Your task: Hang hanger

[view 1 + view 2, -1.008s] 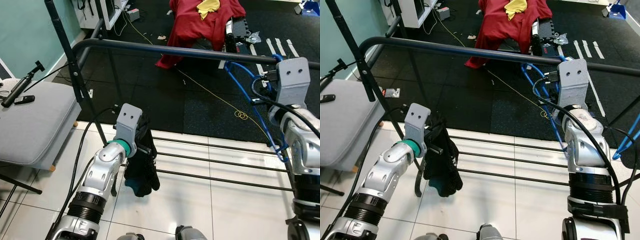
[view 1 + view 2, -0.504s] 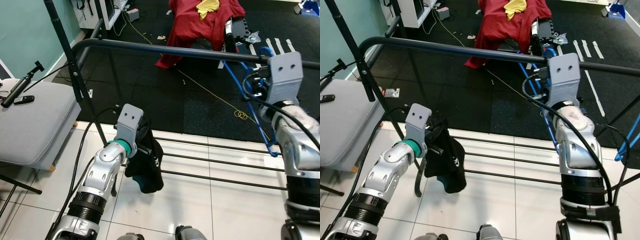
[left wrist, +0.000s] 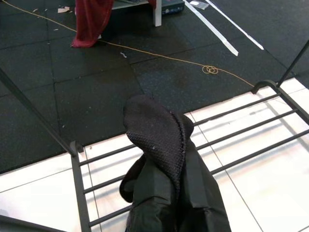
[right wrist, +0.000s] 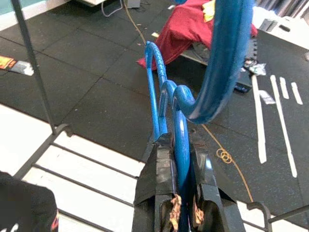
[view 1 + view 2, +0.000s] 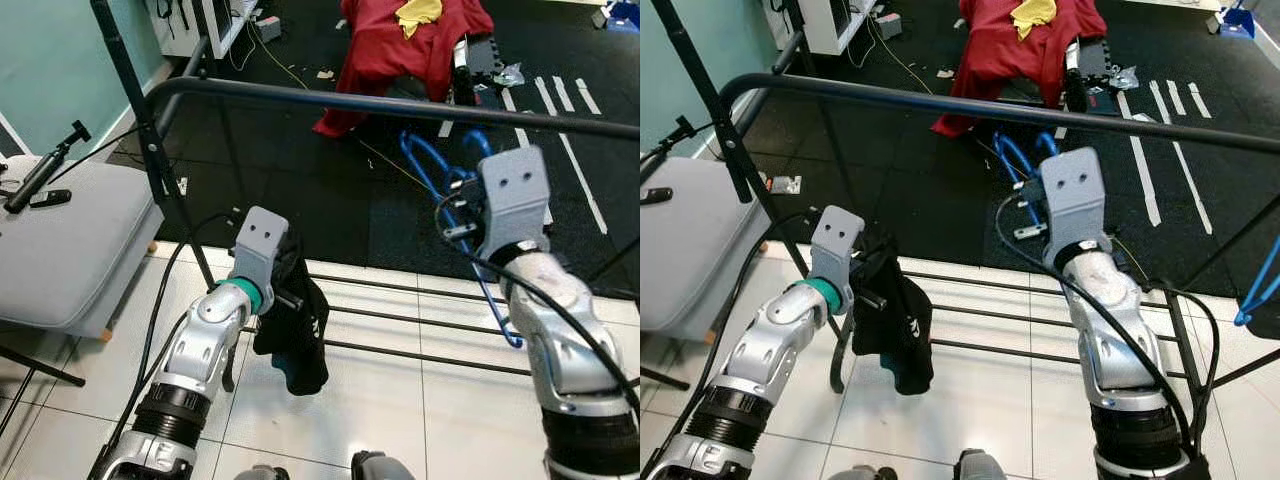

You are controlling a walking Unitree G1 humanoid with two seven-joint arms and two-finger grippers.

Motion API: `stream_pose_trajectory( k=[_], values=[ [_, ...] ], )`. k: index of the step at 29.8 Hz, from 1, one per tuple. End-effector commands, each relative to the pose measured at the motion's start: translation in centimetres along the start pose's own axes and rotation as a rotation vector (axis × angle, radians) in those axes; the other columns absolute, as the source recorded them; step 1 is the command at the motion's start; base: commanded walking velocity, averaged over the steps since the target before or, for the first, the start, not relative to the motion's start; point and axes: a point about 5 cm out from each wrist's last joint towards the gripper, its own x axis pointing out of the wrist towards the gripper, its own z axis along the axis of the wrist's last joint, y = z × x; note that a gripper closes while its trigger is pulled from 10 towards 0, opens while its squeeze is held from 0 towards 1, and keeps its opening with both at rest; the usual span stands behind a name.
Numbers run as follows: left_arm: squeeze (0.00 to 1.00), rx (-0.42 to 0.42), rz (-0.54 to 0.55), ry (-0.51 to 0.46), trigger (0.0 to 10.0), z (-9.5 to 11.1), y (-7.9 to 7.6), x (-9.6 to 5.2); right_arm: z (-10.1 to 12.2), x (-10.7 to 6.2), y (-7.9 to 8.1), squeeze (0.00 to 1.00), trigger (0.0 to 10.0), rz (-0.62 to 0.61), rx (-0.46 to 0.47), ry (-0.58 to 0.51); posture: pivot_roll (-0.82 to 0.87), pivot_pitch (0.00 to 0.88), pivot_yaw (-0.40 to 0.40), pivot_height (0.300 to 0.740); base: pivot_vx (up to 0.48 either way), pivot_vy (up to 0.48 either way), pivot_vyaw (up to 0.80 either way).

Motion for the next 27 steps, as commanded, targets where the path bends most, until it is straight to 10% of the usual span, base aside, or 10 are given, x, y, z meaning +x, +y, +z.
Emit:
stream_pose_trajectory(
  k=[1,7,13,17,20,21,23,25,27],
  values=[
    [0.00,0.020,-0.005,-0.002,10.0,0.2,-0.1,-0.2,-0.2,-0.3,0.5,0.00,0.0,0.021,0.001,0.005,-0.11,0.063,0.064,0.740,0.000,0.000,0.00],
    [0.00,0.191,-0.078,-0.025,10.0,0.6,0.5,-0.4,-2.1,-2.2,1.9,0.00,0.0,0.280,0.198,0.036,-0.11,0.075,0.073,0.740,0.000,0.000,0.00],
    [0.00,0.485,-0.395,-0.024,10.0,0.0,0.6,-2.4,-4.1,-3.6,0.8,0.00,0.0,0.408,0.185,0.063,-0.10,0.082,0.065,0.740,0.000,0.000,0.00],
    [0.00,0.502,-0.427,0.020,10.0,-0.6,1.2,-2.9,-4.7,-3.8,0.5,0.00,0.0,0.419,0.167,0.089,-0.10,0.082,0.064,0.740,0.000,0.000,0.00],
    [0.00,0.328,-0.279,0.045,10.0,-1.1,2.4,-2.6,-6.3,-3.3,0.0,0.00,0.0,0.334,0.167,0.134,-0.09,0.082,0.062,0.740,0.000,0.000,0.00],
    [0.00,0.134,-0.110,0.041,10.0,-1.6,2.9,-2.1,-7.1,-2.5,-0.5,0.00,10.0,0.181,0.175,0.126,-0.09,0.080,0.060,0.740,0.000,0.000,0.00],
    [0.00,0.134,-0.110,0.041,10.0,-1.6,2.9,-2.1,-7.1,-2.5,-0.5,0.00,10.0,0.181,0.175,0.126,-0.09,0.080,0.060,0.740,0.000,0.000,0.00],
    [0.00,-0.177,0.134,0.050,10.0,-3.4,2.8,-1.7,-8.5,-1.5,0.2,0.00,10.0,0.000,0.231,0.116,-0.09,0.075,0.055,0.740,0.000,0.000,0.00],
    [0.00,-0.221,0.189,0.052,10.0,-3.9,2.5,-1.7,-9.0,-1.3,0.8,0.00,10.0,-0.037,0.248,0.122,-0.09,0.074,0.049,0.740,0.000,0.000,0.00]
  ],
)
